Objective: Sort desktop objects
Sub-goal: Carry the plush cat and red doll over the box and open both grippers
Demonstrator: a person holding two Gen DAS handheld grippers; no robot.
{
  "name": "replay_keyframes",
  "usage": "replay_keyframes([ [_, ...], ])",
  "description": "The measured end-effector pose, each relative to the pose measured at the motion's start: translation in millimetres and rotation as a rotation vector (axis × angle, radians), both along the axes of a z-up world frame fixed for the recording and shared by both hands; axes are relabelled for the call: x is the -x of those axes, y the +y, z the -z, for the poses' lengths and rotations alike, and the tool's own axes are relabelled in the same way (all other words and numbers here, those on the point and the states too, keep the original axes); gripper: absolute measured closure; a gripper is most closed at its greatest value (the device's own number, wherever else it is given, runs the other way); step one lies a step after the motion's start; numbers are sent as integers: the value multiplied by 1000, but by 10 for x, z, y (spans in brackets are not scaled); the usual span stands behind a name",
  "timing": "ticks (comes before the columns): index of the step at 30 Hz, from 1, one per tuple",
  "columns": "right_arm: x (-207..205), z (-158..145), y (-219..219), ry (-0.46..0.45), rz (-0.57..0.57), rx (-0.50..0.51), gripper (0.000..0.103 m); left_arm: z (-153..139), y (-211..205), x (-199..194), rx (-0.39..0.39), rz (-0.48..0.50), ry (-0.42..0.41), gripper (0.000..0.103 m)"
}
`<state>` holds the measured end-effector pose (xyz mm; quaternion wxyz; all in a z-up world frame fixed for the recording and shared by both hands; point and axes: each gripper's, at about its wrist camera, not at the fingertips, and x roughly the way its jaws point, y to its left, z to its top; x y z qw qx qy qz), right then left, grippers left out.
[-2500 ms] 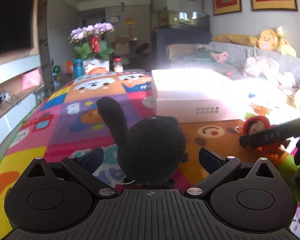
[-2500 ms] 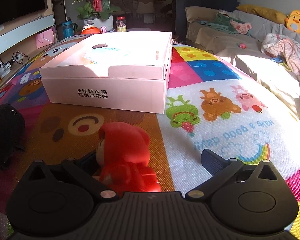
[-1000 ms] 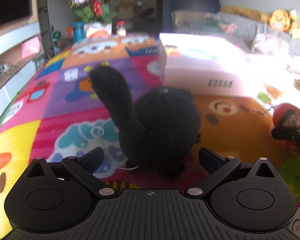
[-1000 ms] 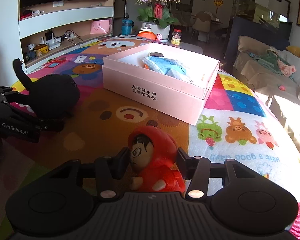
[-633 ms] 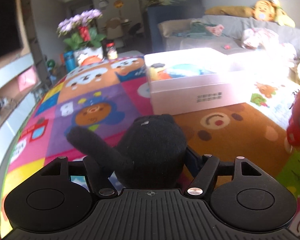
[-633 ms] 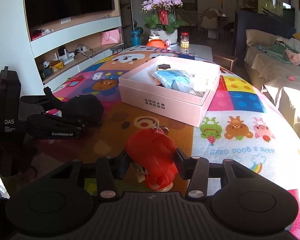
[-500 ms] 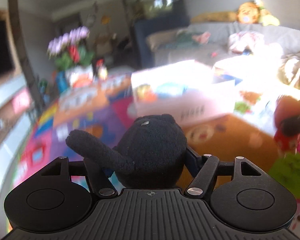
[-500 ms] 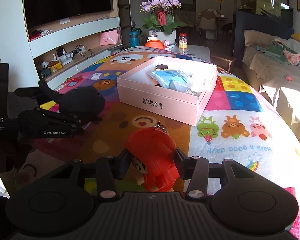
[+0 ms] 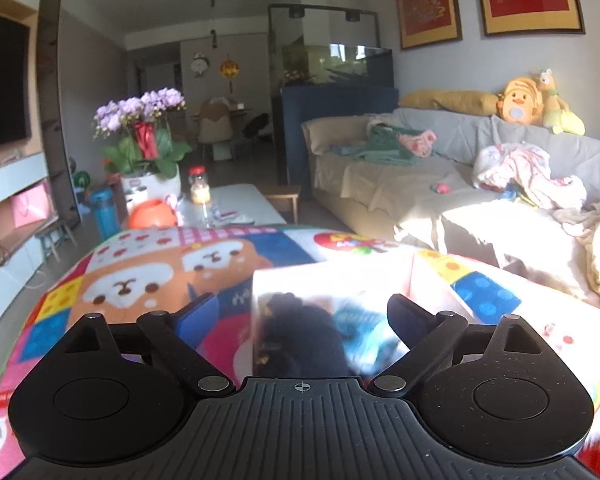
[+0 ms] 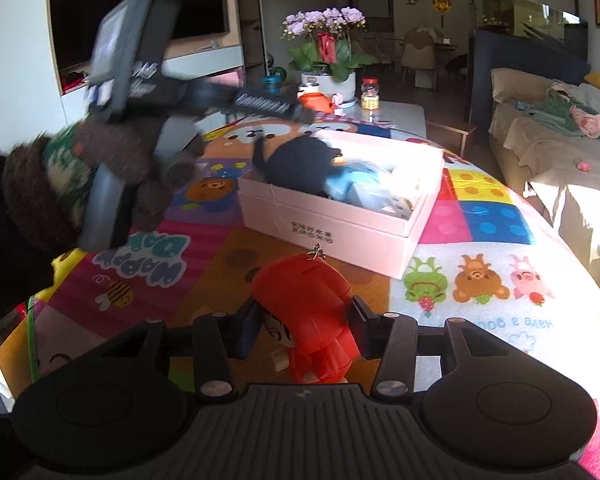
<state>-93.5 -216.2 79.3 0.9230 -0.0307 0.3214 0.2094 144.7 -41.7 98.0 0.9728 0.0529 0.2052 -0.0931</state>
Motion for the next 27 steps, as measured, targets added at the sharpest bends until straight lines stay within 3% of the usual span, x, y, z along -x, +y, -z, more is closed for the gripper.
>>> replay_keyframes([
  [5,-376,-230,-59,-45,38,-18,57,296,236,400,-15,-15,19,5],
  [8,-821,-419,-34,-87,65,-43,57,446,251,549,-65,15,50,4],
  [10,-1138,-494,40,-149,115,1,57,505,239,621,-95,26,55,3],
  [13,-1635,-511,117,-189,190,51,40,561,253,716,-115,2,57,3],
  [14,-1748,-501,144,-188,211,59,40,582,269,745,-114,-8,64,2],
  [18,-1890,-443,393,-89,118,-31,38,730,340,776,-78,-20,100,2],
  [23,-1995,-184,883,-6,49,-56,22,810,392,769,1,-15,139,2],
  [25,-2091,-24,1025,53,24,-54,23,800,404,816,7,-2,130,2],
  [27,-2180,119,1089,108,18,-33,37,786,431,863,12,-3,115,2],
])
